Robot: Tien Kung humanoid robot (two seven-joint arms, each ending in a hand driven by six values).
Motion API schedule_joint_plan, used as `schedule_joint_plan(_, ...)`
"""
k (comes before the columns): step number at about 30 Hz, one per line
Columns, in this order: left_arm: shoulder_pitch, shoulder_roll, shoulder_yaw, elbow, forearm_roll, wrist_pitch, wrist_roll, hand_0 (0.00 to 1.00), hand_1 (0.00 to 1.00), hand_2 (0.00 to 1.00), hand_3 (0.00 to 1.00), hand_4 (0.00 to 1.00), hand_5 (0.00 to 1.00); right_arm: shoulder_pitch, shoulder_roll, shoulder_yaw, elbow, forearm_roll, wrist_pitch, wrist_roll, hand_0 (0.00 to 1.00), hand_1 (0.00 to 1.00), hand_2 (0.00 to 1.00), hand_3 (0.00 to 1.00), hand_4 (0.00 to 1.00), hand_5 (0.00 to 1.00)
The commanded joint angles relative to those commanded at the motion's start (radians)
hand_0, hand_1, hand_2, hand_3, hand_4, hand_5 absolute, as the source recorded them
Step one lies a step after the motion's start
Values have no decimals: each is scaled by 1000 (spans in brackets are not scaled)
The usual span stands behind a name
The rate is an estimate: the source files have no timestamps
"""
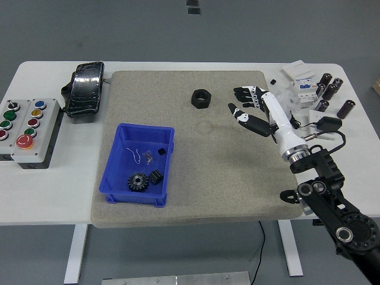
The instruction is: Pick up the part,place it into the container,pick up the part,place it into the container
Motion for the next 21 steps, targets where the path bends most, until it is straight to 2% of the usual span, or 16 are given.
schedule_joint_plan(4,7,3,-3,0,4,0,0,670,683,672,616,731,438,-68,8,83,-4,112,11,61,732,721,711,665,796,378)
schedule_joint_plan(9,9,10,-8,0,12,-2,0,670,683,672,616,731,438,-93,24,131,-15,213,12,82,732,721,711,665,796,378)
schedule_joint_plan(16,11,26,0,0,4,-3,-5,670,683,670,619,730,427,-101,48,166,-18,235,7,91,733,722,713,665,794,381)
schedule_joint_plan(21,17,25,-6,0,1,-2,-3,670,683,670,619,730,427,-103,52,185,-16,236,4,91,733,722,713,665,794,381)
